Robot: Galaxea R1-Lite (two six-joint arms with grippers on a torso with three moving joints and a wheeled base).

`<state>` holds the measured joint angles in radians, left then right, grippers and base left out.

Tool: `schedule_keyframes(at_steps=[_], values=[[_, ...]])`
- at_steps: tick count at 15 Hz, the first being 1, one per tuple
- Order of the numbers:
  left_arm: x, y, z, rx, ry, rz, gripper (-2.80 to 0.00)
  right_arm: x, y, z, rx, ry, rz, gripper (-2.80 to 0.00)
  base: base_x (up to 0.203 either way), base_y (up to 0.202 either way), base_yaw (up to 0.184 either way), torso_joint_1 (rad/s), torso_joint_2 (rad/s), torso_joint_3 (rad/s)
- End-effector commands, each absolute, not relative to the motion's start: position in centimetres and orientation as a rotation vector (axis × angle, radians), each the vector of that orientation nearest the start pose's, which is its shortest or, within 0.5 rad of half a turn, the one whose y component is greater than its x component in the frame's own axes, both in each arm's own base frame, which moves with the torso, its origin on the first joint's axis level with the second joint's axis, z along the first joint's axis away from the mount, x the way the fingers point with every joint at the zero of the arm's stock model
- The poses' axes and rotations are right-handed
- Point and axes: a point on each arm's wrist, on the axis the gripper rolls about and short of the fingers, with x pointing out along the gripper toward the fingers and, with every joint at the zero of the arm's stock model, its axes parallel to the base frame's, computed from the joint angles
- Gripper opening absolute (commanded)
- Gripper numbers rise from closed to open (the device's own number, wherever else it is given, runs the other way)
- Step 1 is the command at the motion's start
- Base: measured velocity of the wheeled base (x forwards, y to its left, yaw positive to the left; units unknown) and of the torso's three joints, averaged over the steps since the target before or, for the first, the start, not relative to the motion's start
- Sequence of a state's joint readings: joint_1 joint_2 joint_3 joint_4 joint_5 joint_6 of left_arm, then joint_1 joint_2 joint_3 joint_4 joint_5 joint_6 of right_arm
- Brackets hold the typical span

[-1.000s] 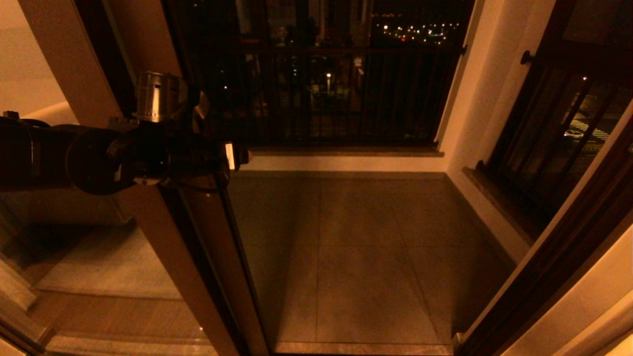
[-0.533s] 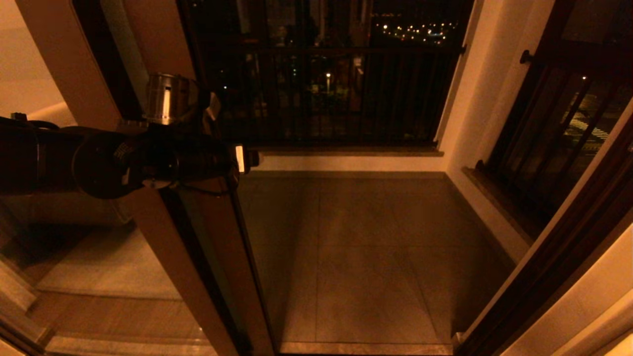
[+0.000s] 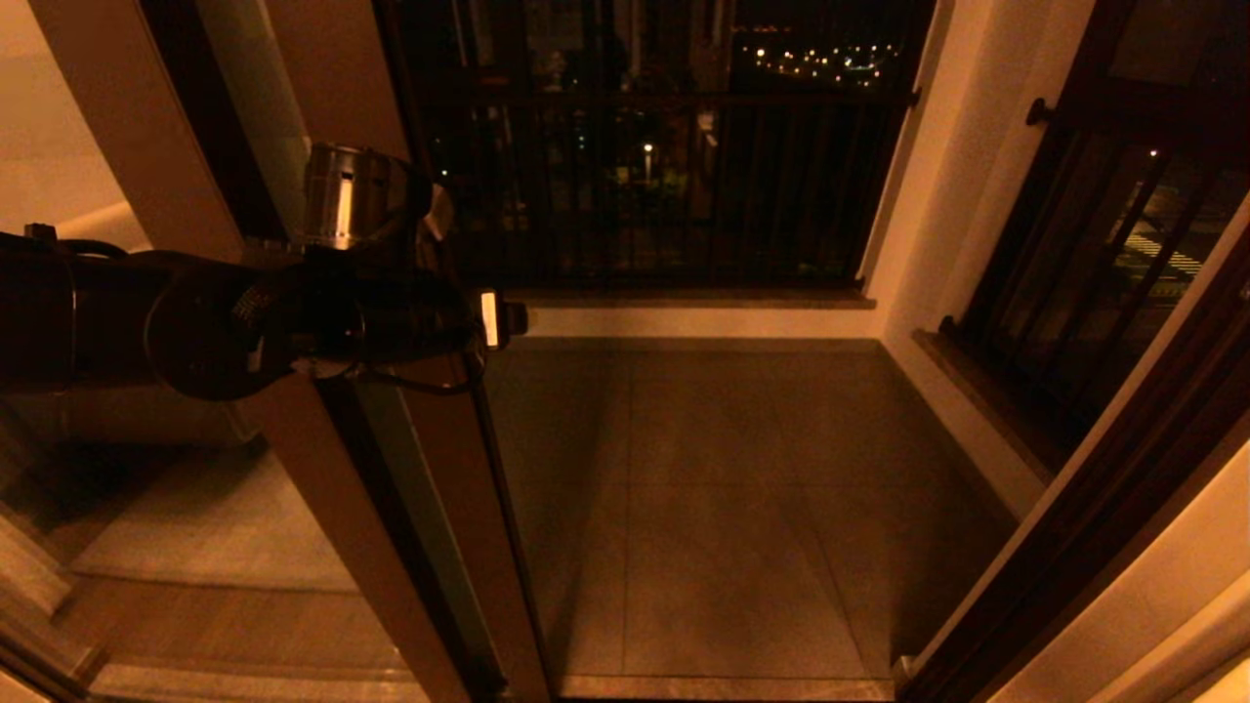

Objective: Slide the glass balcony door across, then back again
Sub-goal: Close the slid door

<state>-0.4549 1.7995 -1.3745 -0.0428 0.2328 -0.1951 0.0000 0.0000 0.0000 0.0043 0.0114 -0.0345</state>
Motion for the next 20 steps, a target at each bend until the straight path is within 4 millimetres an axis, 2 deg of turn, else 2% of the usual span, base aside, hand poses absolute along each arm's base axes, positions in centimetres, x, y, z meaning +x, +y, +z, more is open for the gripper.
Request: schedule_keyframes(at_steps=[1, 8, 16, 18, 20], values=[[31.6, -15.4, 25.3, -0.064, 0.375, -0.197, 0.0, -2.3, 0.0, 7.5, -0.035, 0.004, 0.012, -2.8, 0.0, 0.0, 0.0, 0.0, 0.0, 0.0], [31.1, -17.0, 24.9, -0.051, 0.385, -0.24, 0.0, -2.3, 0.0, 7.5, -0.035, 0.004, 0.012, -2.8, 0.0, 0.0, 0.0, 0.0, 0.0, 0.0], [30.8, -17.5, 24.9, -0.048, 0.387, -0.255, 0.0, -2.3, 0.0, 7.5, -0.035, 0.004, 0.012, -2.8, 0.0, 0.0, 0.0, 0.0, 0.0, 0.0], [30.3, -17.8, 25.2, -0.047, 0.381, -0.271, 0.0, -2.3, 0.0, 7.5, -0.035, 0.004, 0.012, -2.8, 0.0, 0.0, 0.0, 0.0, 0.0, 0.0], [29.0, -17.2, 26.0, -0.037, 0.367, -0.285, 0.0, -2.3, 0.0, 7.5, -0.034, 0.004, 0.012, -2.8, 0.0, 0.0, 0.0, 0.0, 0.0, 0.0]])
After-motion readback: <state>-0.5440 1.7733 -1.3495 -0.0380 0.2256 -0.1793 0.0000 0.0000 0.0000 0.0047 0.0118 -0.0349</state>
